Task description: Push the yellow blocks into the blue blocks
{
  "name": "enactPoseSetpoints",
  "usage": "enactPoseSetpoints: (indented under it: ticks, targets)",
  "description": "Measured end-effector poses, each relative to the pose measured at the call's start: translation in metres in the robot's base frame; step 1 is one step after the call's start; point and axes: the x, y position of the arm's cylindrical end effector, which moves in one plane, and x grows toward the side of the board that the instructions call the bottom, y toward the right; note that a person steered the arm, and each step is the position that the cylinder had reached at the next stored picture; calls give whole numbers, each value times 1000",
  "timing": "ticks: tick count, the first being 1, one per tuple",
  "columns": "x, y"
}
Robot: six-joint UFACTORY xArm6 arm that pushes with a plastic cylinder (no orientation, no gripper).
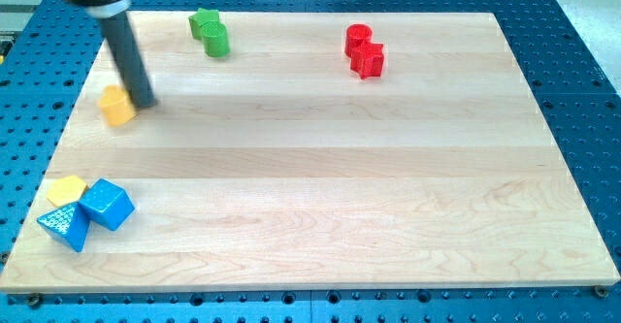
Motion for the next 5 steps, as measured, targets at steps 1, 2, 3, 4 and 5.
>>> enactPoseSetpoints:
  ticks: [1, 2, 3, 4, 5]
  targets:
    - [-17, -8]
    - [7, -39]
    - [74, -39]
    - [75, -37]
    - [31, -37]
